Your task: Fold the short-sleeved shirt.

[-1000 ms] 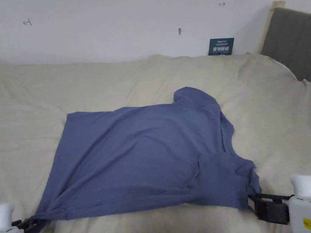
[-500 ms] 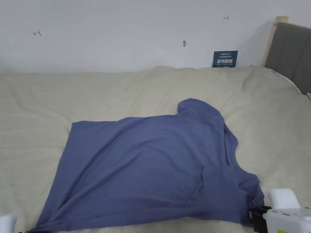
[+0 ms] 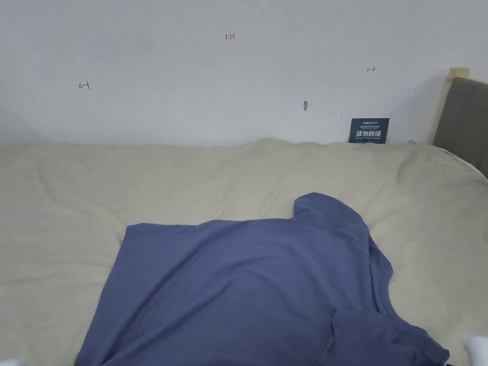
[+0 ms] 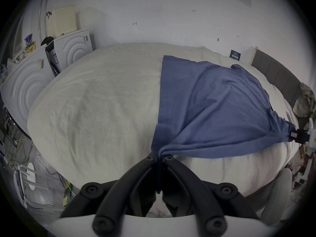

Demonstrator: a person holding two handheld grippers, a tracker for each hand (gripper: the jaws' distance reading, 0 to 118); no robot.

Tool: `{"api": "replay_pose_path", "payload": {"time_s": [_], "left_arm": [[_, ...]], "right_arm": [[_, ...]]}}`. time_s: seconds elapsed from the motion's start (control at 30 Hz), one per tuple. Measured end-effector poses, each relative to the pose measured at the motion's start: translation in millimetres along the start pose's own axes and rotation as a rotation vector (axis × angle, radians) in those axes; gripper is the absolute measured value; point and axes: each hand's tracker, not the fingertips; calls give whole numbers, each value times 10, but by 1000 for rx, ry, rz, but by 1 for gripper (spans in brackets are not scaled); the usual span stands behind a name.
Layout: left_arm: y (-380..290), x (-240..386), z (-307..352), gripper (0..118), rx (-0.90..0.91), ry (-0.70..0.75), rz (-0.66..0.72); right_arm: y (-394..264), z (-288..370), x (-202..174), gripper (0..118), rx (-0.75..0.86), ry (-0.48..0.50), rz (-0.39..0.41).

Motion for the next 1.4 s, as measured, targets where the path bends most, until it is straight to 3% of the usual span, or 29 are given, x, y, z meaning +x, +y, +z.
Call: {"api": "replay_pose_path", "payload": {"time_s": [0.13, 0.37, 0.47, 0.63, 0.67, 0.77, 0.83, 0.87, 1.0, 1.07, 1.1, 1.13, 1.17, 1.2, 1.23, 1.4], "left_arm": [[308, 28, -229, 4, 2, 24, 3], [1035, 227, -876, 4, -40, 70, -48], [1235, 319, -1181, 4, -71, 100, -121], [1386, 345, -1483, 7, -91, 81, -108], [1400, 336, -1516, 23, -101, 80, -107], [1422, 285, -1538, 41, -114, 97, -104], [1388, 256, -1423, 78, -120, 85, -75], [1366, 232, -1350, 87, -104, 54, -60], [1203, 222, -1007, 87, -82, 48, -54], [1084, 229, -815, 85, -64, 52, -64], [1012, 251, -704, 79, -58, 57, -72], [938, 276, -597, 68, -37, 66, -79], [843, 300, -471, 42, -2, 84, -78], [764, 282, -405, 15, 13, 84, -72], [669, 285, -347, 0, 21, 76, -43], [392, 211, -412, 0, -85, 62, -47]], "right_arm": [[306, -178, 81, 1, -5, 23, -64], [956, -784, 100, 1, -62, -5, -93], [1176, -1067, 65, 1, -82, -29, -86], [1363, -1401, -70, 1, -125, -88, -46], [1378, -1450, -82, 5, -134, -81, -38], [1371, -1445, -116, 18, -151, -89, -14], [1342, -1364, -137, 71, -122, -55, -21], [1327, -1301, -123, 98, -109, -35, -13], [1244, -881, -183, 99, -8, 3, 5], [1146, -644, -241, 97, 50, 76, 45], [1117, -572, -246, 85, 65, 95, 58], [1073, -481, -280, 62, 69, 108, 75], [1002, -412, -308, 13, 70, 90, 93], [917, -374, -336, 0, 79, 81, 110], [842, -350, -367, 0, 79, 77, 109], [571, -221, -490, 0, 50, 110, 139]]}}
